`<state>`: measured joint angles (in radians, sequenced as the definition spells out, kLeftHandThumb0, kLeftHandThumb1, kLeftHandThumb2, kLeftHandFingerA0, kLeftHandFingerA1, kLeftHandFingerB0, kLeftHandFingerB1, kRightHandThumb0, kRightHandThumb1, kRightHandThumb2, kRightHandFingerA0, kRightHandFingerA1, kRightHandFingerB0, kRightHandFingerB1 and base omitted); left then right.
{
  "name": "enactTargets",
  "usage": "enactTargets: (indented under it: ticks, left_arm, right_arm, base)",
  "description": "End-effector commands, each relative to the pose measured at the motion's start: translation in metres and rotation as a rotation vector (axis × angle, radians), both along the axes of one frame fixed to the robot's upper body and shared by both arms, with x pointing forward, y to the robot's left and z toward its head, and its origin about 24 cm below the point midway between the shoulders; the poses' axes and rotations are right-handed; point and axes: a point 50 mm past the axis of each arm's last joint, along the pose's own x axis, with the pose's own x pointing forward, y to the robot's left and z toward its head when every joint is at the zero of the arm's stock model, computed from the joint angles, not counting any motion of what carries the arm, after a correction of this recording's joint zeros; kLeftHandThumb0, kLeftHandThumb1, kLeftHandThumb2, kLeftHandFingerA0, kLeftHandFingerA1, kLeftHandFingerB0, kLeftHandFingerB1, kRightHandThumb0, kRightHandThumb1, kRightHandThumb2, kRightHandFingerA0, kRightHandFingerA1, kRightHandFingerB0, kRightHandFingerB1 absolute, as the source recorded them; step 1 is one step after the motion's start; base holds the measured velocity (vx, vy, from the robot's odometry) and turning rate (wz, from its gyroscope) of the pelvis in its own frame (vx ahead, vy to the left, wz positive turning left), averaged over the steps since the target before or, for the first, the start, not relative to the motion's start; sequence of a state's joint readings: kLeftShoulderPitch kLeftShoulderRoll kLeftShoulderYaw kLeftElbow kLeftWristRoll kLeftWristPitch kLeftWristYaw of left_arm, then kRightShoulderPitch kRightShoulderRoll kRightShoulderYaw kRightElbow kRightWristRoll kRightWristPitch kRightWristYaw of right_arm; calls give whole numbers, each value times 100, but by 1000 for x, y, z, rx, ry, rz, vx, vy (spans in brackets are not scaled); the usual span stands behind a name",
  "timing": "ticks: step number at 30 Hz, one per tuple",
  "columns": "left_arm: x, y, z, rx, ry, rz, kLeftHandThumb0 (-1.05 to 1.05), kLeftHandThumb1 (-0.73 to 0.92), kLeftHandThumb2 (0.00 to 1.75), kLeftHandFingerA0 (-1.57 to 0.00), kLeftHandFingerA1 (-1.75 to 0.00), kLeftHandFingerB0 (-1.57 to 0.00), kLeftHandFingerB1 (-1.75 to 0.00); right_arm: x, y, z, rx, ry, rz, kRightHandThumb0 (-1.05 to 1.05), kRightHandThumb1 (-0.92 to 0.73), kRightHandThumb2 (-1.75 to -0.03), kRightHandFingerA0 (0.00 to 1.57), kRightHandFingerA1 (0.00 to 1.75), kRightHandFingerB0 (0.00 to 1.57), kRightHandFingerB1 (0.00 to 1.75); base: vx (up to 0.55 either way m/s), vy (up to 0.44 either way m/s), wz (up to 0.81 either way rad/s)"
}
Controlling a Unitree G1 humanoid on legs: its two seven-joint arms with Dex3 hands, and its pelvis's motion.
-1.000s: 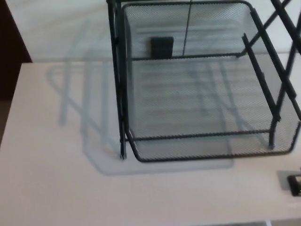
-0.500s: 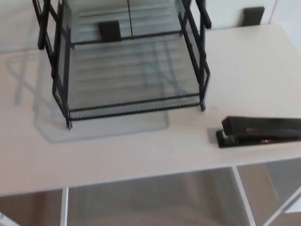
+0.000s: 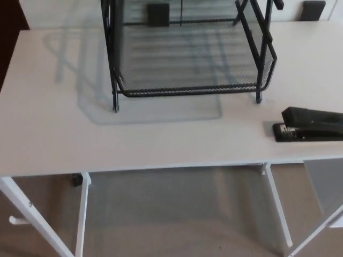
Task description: The robot walks towards a desk on which a file tray is kept in the middle and a stapler is kept to its right. The robot lifts the stapler using its right hand and places it on the file tray.
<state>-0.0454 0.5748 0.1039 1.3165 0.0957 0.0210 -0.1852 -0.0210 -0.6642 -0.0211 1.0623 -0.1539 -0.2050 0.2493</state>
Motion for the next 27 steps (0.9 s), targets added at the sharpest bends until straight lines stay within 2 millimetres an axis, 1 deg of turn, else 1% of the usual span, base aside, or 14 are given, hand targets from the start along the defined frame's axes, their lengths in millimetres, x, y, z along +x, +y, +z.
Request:
enactTargets:
  ticks: [1,7,9,15,19,27]
  left_arm:
    - [3,4,4,9,-8,-5,-68,39,123,-65,-91,-42,-79]
    - [-1,4,3,9,1,-7,-68,39,123,-65,-91,-42,-79]
    - [1,4,4,10,-6,-5,-68,39,123,-65,-91,-42,-79]
    - [7,7,8,19,-11,-16,-68,39,123,-65,-91,-42,-79]
    - [9,8,10,26,-7,-28,-68,39,123,-65,-91,-42,-79]
    - [10,8,11,30,0,-34,-68,39,123,-65,-91,-42,-79]
  right_arm:
    - [-1,0,0,32,-27,-3,-74,-53,-94,2,28,5,31]
    - [-7,-1,-1,34,-19,-4,-74,-53,-94,2,28,5,31]
    - [-3,0,-1,36,-26,-2,-74,-53,-94,2,28,5,31]
    - [-6,2,-3,45,-31,-12,-74,-53,-94,2,28,5,31]
    - [-12,2,-6,51,-25,-25,-74,-53,-94,2,28,5,31]
    - [-15,3,-9,55,-19,-32,-74,-53,-94,2,28,5,31]
  base:
    - [-100,-117,0]
    - [-57,-276,6]
    - [-45,-114,-1]
    - [0,0,0]
    - [3,144,-3]
    - [34,88,9]
